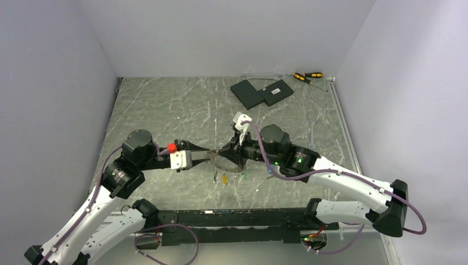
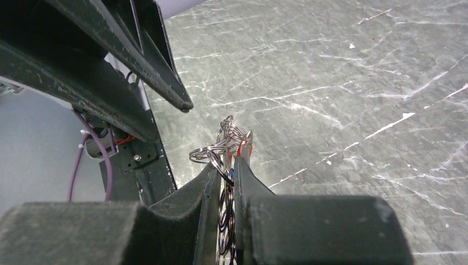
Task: Put the keys on the keyring
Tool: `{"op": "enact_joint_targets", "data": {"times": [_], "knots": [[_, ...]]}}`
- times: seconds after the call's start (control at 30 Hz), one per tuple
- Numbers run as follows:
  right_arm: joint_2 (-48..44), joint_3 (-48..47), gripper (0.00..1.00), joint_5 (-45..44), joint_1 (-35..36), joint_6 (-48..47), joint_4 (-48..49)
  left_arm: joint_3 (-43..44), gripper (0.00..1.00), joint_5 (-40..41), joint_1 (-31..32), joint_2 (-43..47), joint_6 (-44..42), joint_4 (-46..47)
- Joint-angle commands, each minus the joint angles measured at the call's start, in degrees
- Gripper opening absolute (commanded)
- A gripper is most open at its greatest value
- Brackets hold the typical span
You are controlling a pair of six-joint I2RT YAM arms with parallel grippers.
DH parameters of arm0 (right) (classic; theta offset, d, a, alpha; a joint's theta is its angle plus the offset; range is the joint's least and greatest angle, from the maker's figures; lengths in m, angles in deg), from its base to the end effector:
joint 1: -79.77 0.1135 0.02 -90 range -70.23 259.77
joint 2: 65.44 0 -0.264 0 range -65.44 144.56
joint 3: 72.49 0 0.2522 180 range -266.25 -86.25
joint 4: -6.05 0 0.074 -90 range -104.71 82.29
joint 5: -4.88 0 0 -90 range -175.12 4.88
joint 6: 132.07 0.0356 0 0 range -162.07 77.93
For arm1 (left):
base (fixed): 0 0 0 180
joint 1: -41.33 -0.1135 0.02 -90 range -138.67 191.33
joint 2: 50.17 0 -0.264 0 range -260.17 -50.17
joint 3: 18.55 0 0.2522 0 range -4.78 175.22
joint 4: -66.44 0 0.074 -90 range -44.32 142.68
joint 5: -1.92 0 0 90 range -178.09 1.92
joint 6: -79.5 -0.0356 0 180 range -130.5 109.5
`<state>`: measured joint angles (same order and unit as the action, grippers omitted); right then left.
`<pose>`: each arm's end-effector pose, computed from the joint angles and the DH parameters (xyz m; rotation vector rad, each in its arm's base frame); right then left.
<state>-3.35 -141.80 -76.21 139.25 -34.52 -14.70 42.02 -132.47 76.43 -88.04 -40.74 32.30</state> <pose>0.1236 0.2205 0.3529 -0.9416 1.6658 0.9550 0.1016 -0.1019 0.3532 1.3788 1.1116 -0.7431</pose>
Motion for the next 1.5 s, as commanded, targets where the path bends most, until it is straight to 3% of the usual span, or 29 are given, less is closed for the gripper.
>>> {"op": "enact_joint_targets", "data": {"times": [0.0, 0.1, 0.23, 0.33, 0.43, 0.7, 0.97, 1.23, 1.47], "knots": [[-2.4, -2.1, 0.0, -2.5, -0.1, 0.0, 3.9, 2.7, 0.37, 2.6, 0.2, -1.1, 6.7, 1.6], [-2.4, -2.2, 0.0, -3.5, -0.1, -0.1, 3.9, -0.8, 0.39, 2.4, 0.2, 1.1, 12.4, 7.8], [-2.0, -2.7, 0.0, -5.1, -0.1, -0.5, 3.1, -3.1, 0.36, 11.4, 0.2, 1.6, 26.4, 15.2], [-1.5, -3.3, 0.0, -7.0, -0.1, -0.5, 2.2, 0.1, 0.33, 16.7, 0.2, -1.3, 34.2, 13.2], [-1.2, -3.8, 0.0, -8.1, -0.1, -0.4, 1.9, 3.7, 0.37, 20.1, 0.2, -4.3, 38.9, 9.4], [-2.2, -3.4, 0.0, -7.1, -0.9, 0.4, 2.2, 5.2, 0.4, 15.3, 0.2, -8.2, 37.6, 7.6], [0.2, -5.7, 0.0, -9.4, -1.8, 2.0, -1.5, 3.6, 0.35, 10.2, 0.2, -9.0, 44.2, 13.4], [1.7, -7.0, 0.0, -10.0, -2.3, 2.5, -2.6, 2.7, 0.31, 9.1, 0.8, -11.6, 47.5, 16.6], [1.9, -7.2, 0.0, -9.9, -2.4, 2.6, -2.8, 2.8, 0.32, 10.1, 2.1, -13.1, 45.4, 15.9]]}}
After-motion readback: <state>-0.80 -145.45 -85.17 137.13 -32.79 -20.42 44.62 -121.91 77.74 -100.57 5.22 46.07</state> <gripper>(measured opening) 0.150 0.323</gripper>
